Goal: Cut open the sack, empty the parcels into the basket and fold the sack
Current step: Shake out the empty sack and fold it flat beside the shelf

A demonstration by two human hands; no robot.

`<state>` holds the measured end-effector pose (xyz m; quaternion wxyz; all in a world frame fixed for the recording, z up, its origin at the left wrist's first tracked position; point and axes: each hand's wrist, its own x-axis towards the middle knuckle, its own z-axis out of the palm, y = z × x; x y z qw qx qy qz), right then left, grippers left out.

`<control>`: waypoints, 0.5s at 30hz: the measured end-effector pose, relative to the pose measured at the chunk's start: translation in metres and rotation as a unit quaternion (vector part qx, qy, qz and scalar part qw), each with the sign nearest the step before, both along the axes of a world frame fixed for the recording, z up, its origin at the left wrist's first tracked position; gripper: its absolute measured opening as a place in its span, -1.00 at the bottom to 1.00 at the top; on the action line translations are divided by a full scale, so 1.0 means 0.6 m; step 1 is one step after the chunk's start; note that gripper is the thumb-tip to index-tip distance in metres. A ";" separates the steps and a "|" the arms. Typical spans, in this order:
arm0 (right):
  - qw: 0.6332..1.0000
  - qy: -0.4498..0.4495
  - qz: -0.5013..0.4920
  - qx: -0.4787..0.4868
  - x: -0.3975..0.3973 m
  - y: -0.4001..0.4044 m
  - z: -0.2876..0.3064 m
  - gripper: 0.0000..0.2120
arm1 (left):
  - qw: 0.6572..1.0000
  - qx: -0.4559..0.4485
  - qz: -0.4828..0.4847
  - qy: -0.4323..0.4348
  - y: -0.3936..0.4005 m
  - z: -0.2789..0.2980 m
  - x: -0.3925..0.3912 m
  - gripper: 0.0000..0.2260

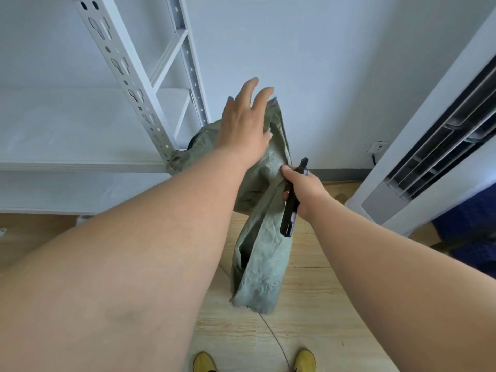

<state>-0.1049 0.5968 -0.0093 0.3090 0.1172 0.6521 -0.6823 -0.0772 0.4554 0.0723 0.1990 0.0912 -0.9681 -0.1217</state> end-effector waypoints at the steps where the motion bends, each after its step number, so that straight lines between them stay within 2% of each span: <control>1: 0.999 -0.006 -0.028 -0.015 -0.008 0.007 0.004 -0.89 | 0.999 0.010 -0.004 0.036 0.007 -0.015 0.009 -0.46; 2: 0.998 -0.011 -0.050 -0.026 -0.017 0.013 0.009 -0.87 | 0.998 0.038 0.001 0.048 0.015 -0.034 0.022 -0.49; 4: 0.996 -0.019 -0.076 -0.040 -0.036 0.021 0.020 -0.84 | 0.984 0.170 0.027 -0.035 0.024 -0.087 0.051 -0.47; 6: 0.994 -0.028 -0.085 -0.055 -0.054 0.025 0.033 -0.86 | 0.925 0.326 0.029 -0.194 0.031 -0.144 0.077 -0.32; 7: 0.994 -0.030 -0.086 -0.061 -0.064 0.026 0.039 -0.88 | 0.898 0.353 0.020 -0.263 0.038 -0.168 0.086 -0.26; 8: 0.994 -0.030 -0.085 -0.064 -0.073 0.029 0.046 -0.88 | 0.883 0.354 0.010 -0.307 0.045 -0.187 0.093 -0.25; 10: 0.993 -0.024 -0.093 -0.061 -0.090 0.038 0.058 -0.89 | 0.886 0.324 0.025 -0.332 0.059 -0.212 0.096 -0.32; 13: 0.991 -0.003 -0.129 -0.033 -0.115 0.054 0.074 -0.85 | 0.892 0.268 0.059 -0.358 0.071 -0.234 0.097 -0.50; 15: 0.988 0.018 -0.156 0.009 -0.130 0.066 0.077 -0.85 | 0.890 0.254 0.080 -0.370 0.070 -0.249 0.099 -0.71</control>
